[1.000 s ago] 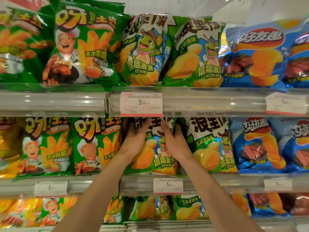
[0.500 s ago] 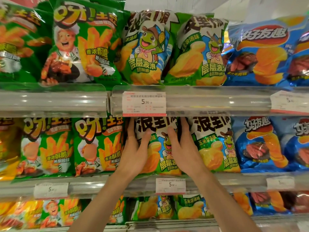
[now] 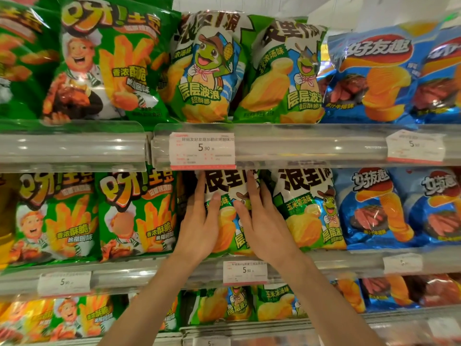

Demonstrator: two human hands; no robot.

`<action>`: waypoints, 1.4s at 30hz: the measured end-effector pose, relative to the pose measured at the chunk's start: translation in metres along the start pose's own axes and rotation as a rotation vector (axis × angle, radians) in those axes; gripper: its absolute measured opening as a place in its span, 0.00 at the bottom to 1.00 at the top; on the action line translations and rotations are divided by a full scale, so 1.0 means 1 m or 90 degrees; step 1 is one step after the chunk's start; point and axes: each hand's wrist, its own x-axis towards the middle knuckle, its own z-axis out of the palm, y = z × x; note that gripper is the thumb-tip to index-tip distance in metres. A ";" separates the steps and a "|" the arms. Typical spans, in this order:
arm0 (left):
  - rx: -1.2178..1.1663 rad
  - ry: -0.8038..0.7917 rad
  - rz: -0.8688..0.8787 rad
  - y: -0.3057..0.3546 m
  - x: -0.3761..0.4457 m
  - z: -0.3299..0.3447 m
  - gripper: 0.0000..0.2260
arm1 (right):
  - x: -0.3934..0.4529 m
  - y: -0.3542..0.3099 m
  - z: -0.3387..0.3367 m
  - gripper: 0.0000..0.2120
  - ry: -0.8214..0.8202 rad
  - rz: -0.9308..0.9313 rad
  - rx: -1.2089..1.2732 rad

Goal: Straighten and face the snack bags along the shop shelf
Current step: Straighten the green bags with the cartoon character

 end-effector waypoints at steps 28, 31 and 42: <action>-0.026 -0.022 0.006 0.007 -0.004 0.000 0.30 | -0.021 0.054 -0.045 0.30 0.140 0.025 -0.233; -0.031 -0.043 0.030 0.004 -0.013 -0.017 0.32 | -0.029 0.036 -0.050 0.26 0.183 0.041 -0.165; -0.131 -0.123 -0.019 -0.033 -0.083 -0.115 0.18 | -0.093 -0.039 0.005 0.04 0.046 0.209 0.220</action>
